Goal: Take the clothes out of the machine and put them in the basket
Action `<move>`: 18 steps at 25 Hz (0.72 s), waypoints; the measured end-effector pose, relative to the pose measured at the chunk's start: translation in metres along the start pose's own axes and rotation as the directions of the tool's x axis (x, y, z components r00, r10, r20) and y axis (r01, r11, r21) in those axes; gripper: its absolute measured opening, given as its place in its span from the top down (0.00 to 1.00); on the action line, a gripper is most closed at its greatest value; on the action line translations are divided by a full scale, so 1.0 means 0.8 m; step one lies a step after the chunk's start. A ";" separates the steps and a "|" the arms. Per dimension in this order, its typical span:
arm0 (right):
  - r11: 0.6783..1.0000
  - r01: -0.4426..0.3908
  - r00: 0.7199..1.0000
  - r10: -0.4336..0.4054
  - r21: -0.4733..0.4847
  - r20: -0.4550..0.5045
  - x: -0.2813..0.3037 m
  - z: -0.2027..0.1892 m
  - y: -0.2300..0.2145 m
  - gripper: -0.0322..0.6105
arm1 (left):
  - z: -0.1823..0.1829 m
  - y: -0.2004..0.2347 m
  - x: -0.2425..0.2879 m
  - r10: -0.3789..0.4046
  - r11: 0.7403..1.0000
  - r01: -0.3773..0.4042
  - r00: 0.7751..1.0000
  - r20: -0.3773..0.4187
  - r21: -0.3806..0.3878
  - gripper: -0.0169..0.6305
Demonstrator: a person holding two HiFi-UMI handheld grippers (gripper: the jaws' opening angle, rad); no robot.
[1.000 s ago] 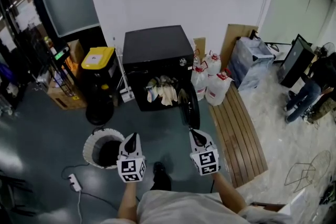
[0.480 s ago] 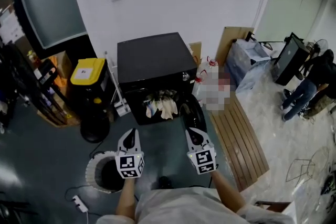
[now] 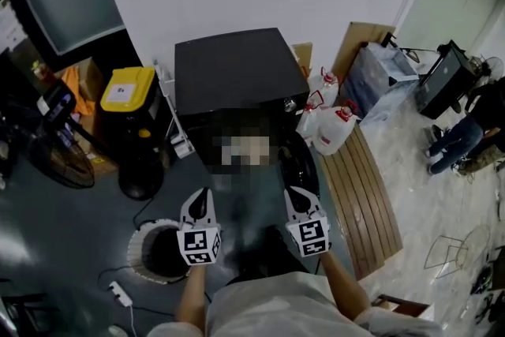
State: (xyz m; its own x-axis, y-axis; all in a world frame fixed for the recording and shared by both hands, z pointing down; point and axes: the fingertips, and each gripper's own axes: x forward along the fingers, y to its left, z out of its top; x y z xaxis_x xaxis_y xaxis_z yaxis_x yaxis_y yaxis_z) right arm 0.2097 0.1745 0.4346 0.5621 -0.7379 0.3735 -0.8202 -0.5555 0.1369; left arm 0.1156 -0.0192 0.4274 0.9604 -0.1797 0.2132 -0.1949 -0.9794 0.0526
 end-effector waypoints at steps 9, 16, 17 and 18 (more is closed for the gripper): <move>0.991 -0.137 0.989 0.137 0.010 -0.053 0.128 -0.037 -0.044 0.91 | -0.060 0.018 0.065 0.114 0.991 -0.121 0.986 -0.124 -0.053 0.95; 0.966 -0.257 0.961 0.256 0.006 -0.106 0.231 -0.091 -0.059 0.91 | -0.121 0.014 0.143 0.173 0.978 -0.192 0.966 -0.193 -0.085 0.95; 0.963 -0.269 0.957 0.267 0.005 -0.112 0.244 -0.100 -0.059 0.91 | -0.130 0.017 0.152 0.181 0.976 -0.201 0.963 -0.198 -0.089 0.95; 0.961 -0.278 0.954 0.277 0.006 -0.117 0.257 -0.109 -0.059 0.91 | -0.140 0.020 0.159 0.188 0.973 -0.210 0.961 -0.202 -0.093 0.95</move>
State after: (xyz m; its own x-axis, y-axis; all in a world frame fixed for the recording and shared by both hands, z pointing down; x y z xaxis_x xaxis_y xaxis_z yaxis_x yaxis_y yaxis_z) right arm 0.3546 0.0826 0.5850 0.2966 -0.8129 0.5013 -0.9436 -0.3304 0.0225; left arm 0.2127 -0.0472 0.5646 0.8463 -0.3379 0.4119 -0.4095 -0.9071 0.0972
